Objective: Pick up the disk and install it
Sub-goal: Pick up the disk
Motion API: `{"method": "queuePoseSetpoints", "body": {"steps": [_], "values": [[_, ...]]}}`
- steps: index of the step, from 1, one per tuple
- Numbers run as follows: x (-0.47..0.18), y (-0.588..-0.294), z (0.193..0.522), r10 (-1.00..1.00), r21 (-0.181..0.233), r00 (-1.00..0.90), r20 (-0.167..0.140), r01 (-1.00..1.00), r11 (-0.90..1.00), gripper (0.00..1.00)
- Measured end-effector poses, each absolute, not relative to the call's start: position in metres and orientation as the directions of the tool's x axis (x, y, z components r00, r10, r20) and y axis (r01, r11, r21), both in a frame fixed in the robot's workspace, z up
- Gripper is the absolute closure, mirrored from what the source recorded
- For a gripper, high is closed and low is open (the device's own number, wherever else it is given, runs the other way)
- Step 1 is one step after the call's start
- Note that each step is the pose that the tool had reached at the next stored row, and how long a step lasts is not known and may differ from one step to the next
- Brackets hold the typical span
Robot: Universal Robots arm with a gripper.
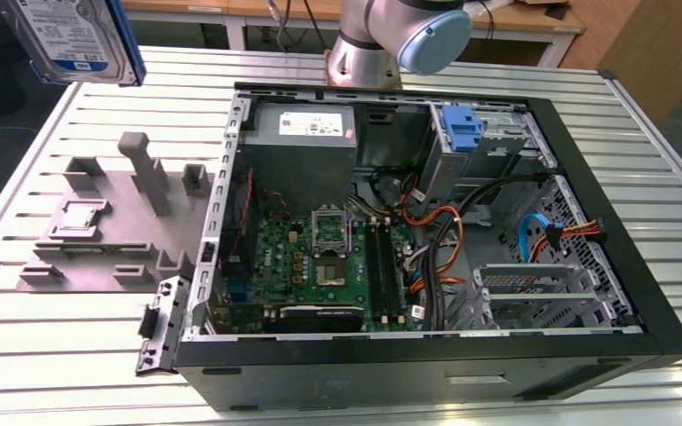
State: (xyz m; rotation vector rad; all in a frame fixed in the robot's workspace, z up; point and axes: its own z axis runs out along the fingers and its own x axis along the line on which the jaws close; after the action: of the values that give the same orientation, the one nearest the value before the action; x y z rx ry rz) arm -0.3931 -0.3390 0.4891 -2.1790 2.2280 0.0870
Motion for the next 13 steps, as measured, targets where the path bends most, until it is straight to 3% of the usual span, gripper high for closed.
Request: {"method": "queuePoseSetpoints", "body": {"steps": [13], "values": [[-0.393,-0.339,0.4966,-0.998,0.023,-0.023,-0.056,-1.0,0.022,0.64]]}}
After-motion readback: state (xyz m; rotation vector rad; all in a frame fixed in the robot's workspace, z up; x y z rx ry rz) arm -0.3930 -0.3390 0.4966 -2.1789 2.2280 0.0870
